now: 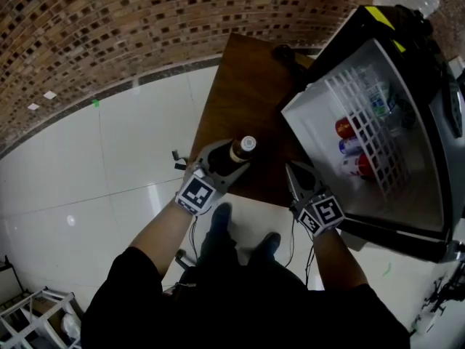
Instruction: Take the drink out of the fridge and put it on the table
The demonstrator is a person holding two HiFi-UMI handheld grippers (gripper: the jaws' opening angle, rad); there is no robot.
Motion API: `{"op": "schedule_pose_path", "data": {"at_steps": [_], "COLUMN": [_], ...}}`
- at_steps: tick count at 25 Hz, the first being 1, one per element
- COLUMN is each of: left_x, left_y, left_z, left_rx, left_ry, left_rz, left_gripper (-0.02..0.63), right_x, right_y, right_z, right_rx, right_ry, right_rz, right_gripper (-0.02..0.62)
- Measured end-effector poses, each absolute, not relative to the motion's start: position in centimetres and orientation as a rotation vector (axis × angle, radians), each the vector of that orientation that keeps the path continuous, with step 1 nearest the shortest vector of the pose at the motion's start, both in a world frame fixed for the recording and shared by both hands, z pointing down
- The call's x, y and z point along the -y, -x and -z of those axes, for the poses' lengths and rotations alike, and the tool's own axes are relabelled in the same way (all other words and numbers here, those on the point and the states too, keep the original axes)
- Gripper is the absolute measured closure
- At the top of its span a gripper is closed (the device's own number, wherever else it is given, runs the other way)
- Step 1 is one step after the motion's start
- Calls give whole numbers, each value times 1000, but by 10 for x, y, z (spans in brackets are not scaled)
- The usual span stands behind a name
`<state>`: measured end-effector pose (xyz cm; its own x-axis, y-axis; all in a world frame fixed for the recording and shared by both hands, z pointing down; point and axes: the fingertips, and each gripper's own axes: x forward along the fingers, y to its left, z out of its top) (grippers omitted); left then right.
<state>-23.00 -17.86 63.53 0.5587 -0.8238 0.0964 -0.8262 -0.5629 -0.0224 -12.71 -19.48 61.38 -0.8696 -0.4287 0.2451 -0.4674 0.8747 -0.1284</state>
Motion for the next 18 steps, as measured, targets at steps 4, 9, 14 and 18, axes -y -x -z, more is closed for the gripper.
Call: {"op": "schedule_pose_path", "data": {"at_steps": [4, 9, 14, 18], "left_x": [175, 175, 161, 106], "left_y": [233, 232, 245, 261], "left_z": [-636, -637, -631, -615], "left_rx": [1437, 1406, 1448, 1464], "left_ry": [-2739, -2737, -2669, -2531], "left_rz": [-108, -100, -68, 20], "left_gripper": [347, 338, 244, 294], "right_x": [197, 197, 186, 149], "right_y": [132, 132, 132, 130], "right_z": [-620, -620, -610, -584], "right_rx": [2832, 2835, 2842, 2876], "right_ry": [-676, -675, -670, -600], "right_rz": [-277, -274, -275, -292], "right_gripper": [595, 594, 594, 594]}}
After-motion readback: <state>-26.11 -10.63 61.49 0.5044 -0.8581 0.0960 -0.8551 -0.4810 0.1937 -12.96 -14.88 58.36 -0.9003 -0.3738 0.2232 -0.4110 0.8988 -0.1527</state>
